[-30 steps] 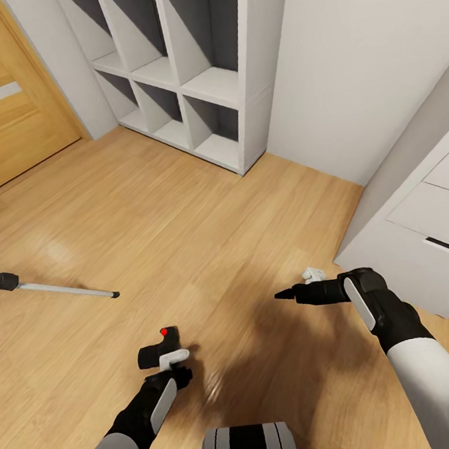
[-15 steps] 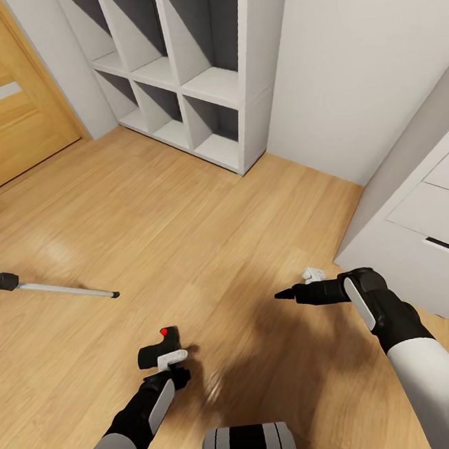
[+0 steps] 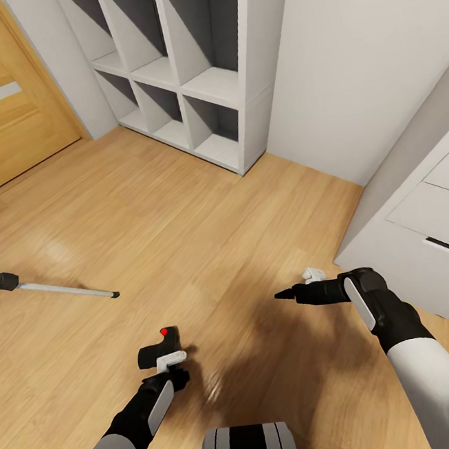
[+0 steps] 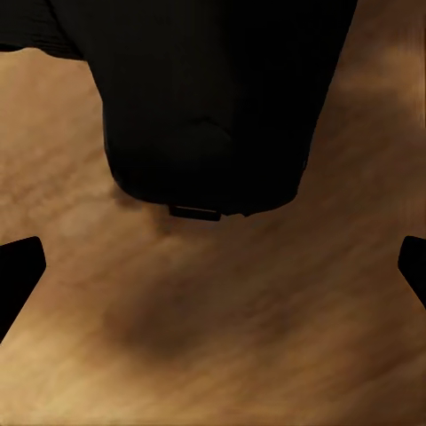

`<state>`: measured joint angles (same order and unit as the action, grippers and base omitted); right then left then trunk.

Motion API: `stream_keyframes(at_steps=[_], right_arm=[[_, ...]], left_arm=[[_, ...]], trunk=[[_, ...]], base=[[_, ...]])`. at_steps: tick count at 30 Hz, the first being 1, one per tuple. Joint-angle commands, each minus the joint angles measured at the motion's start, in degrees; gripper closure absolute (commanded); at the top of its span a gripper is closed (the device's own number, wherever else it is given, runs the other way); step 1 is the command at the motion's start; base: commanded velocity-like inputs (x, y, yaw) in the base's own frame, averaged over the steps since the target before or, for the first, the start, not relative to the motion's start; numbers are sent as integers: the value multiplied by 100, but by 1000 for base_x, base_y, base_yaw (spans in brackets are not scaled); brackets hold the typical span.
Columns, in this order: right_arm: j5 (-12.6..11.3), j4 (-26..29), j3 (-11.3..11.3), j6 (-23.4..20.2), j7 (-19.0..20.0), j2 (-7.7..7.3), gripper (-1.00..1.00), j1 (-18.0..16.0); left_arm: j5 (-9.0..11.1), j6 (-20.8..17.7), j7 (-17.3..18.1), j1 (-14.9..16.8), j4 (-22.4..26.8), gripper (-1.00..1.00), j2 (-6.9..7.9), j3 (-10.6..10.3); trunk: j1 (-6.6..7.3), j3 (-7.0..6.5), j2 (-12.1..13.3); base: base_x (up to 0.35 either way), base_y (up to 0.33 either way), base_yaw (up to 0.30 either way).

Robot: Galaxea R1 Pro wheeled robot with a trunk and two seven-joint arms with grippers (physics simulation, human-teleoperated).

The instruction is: Attach the digital camera to the camera tripod in the bedroom.

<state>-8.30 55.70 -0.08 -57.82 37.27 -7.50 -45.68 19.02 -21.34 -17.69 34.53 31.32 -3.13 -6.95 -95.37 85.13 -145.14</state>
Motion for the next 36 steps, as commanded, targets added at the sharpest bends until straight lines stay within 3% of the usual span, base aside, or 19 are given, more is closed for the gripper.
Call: stream_keyframes(at_steps=[1,5,9,14,16,21,25,29,34,36], right_arm=[[-42,3,-1,-43,-19,-4,-100,-2],[-35,3,-1,-45,-15,-6,-100,-2],[-33,3,-5,-45,-12,-6,-100,-2],[-32,3,-4,-45,-10,-6,-100,-2],[-31,3,-2,-45,-10,-6,-100,-2],[-31,3,-2,-45,-9,-6,-100,-2],[-31,3,-1,-45,-9,-6,-100,-2],[-31,3,-1,-45,-9,-6,-100,-2],[-31,3,-1,-45,-9,-6,-100,-2],[-31,3,-1,-45,-9,-6,-100,-2]], left_arm=[[63,165,-52,1,-126,-100,5,-30],[60,620,-49,1,-412,-100,5,-33],[55,826,-10,1,-546,-100,8,-38],[44,1103,342,1,-627,-100,19,-48],[47,1444,569,1,-659,-100,19,-60],[14,1602,637,1,-666,-100,11,-86],[-139,1803,656,1,-663,-100,1,-108],[-394,2391,655,1,-756,-100,1,-110],[-548,2925,653,1,-1102,-100,1,-102],[-553,2960,653,1,-1134,-100,3,-100]], trunk=[[1,4,-2],[1,4,-2],[1,4,-2],[1,4,-2],[1,4,-2],[1,4,-2],[1,4,-2],[1,4,-2],[1,4,-2],[1,4,-2]], base=[[0,0,0],[0,0,0],[0,0,0],[0,0,0],[0,0,0],[0,0,0],[0,0,0],[0,0,0],[0,0,0],[0,0,0]])
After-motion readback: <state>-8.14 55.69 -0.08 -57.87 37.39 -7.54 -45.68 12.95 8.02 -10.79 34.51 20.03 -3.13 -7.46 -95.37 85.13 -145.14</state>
